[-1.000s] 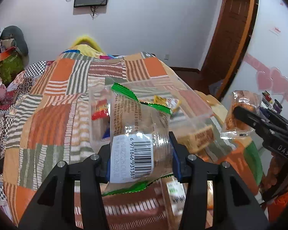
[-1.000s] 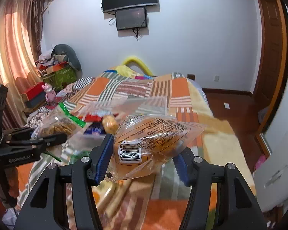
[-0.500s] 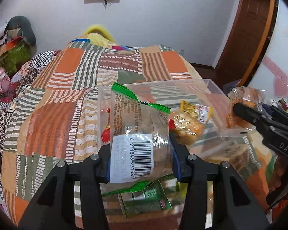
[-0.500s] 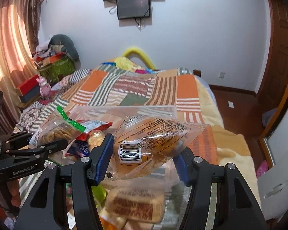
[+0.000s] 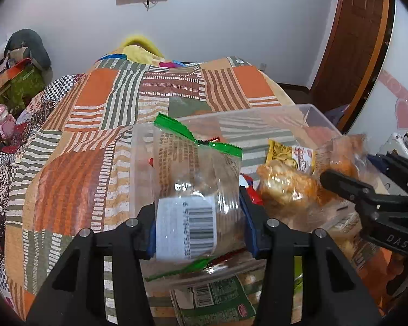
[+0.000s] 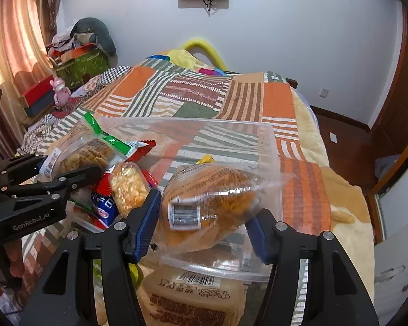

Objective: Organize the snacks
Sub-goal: 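Carry the bread bag into the box while right tool drops round bread in, then grasp the green snack bag with left tool while right grasps cake bar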

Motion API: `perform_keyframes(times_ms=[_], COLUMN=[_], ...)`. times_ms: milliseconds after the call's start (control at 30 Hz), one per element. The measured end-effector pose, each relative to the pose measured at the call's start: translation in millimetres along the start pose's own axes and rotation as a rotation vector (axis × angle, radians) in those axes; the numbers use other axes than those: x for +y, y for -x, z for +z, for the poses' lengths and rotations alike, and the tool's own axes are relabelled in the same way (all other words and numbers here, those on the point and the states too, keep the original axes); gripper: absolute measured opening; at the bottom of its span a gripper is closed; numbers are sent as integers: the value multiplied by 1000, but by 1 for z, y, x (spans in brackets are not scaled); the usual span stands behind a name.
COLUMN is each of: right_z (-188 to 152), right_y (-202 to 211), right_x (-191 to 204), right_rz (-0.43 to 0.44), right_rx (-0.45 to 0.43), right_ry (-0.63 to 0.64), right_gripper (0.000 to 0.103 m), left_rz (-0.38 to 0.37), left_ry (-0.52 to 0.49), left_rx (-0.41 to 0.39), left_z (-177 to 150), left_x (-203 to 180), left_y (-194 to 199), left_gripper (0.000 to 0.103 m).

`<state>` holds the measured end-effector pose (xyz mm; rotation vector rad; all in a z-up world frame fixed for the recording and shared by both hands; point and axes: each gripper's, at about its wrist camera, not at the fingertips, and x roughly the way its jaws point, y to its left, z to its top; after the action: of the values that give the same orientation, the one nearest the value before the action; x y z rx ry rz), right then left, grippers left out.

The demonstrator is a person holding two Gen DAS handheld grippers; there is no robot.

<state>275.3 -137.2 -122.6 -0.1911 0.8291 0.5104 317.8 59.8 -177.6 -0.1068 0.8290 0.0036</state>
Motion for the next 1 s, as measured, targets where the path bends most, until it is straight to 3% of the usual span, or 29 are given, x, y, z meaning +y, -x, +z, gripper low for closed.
perform_keyframes(times_ms=[200, 533, 733, 1000], right_z=[0, -5, -13, -38], right_y=[6, 38, 57, 66], right_x=[1, -2, -3, 2], right_rz=[-5, -4, -2, -2], right_rx=[0, -60, -106, -121], right_ry=[20, 18, -7, -38], right_gripper=[58, 66, 77, 93], left_rz=[-31, -17, -13, -38], left_ry=[-28, -71, -58, 5], left_rx=[39, -39, -54, 25], left_z=[-9, -18, -34, -69], left_x=[-4, -3, 5, 11], left_y=[5, 59, 84, 79], left_gripper=[63, 71, 83, 87])
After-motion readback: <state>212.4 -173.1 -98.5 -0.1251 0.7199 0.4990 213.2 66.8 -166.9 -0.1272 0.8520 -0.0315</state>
